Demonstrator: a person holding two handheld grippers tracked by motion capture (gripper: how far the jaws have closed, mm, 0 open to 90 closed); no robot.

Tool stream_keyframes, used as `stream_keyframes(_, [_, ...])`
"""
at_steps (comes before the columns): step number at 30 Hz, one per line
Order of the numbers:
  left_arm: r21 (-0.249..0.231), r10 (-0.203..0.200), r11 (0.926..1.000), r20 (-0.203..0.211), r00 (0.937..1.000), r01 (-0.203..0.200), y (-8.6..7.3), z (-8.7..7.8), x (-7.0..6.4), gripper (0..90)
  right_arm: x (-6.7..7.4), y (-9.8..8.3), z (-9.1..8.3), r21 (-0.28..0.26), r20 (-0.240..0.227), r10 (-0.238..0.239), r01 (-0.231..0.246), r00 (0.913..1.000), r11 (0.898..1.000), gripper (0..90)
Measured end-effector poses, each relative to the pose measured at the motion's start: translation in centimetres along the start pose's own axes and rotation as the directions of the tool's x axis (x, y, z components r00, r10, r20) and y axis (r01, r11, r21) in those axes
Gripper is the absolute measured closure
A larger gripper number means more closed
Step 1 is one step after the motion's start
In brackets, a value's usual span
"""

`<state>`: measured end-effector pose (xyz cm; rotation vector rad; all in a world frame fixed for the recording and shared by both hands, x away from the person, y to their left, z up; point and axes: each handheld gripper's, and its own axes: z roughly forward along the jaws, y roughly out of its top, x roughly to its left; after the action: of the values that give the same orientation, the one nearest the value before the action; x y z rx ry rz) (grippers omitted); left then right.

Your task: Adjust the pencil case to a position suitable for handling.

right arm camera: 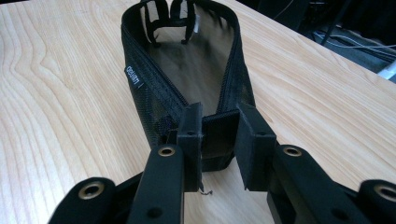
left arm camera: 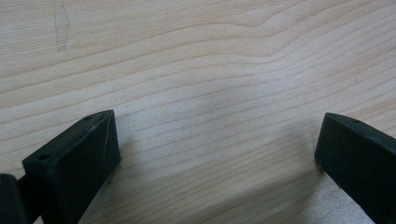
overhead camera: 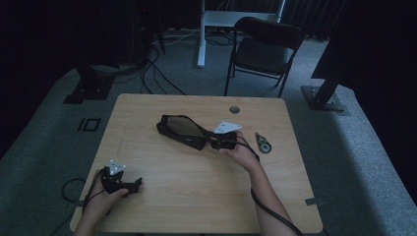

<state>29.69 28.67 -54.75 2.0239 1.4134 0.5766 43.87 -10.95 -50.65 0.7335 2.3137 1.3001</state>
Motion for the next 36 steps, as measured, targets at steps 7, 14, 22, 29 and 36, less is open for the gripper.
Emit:
stream_keyframes(7, [0.0, 0.0, 1.0, 0.0, 1.0, 0.0, 0.0, 0.0, 0.0, 0.2, -0.1, -1.0, -1.9, -0.005, 0.023, 0.009, -0.009, 0.9997, 1.0, 73.3])
stream_keyframes(14, [0.0, 0.0, 1.0, 0.0, 1.0, 0.0, 0.0, 0.0, 0.0, 0.2, 0.2, -2.5, -4.0, -0.009, 0.03, 0.018, -0.018, 0.9994, 1.0, 73.2])
stream_keyframes(22, [0.0, 0.0, 1.0, 0.0, 1.0, 0.0, 0.0, 0.0, 0.0, 0.2, 0.7, -4.1, -6.5, -0.023, 0.064, 0.026, -0.024, 0.9976, 0.999, 73.2])
stream_keyframes(29, [0.0, 0.0, 1.0, 0.0, 1.0, 0.0, 0.0, 0.0, 0.0, 0.2, 1.3, -5.4, -8.4, -0.04, 0.071, 0.047, -0.044, 0.9964, 0.998, 72.9])
stream_keyframes(36, [0.0, 0.0, 1.0, 0.0, 1.0, 0.0, 0.0, 0.0, 0.0, 0.2, 2.4, -6.4, -9.6, -0.051, 0.074, 0.054, -0.051, 0.9958, 0.997, 72.6])
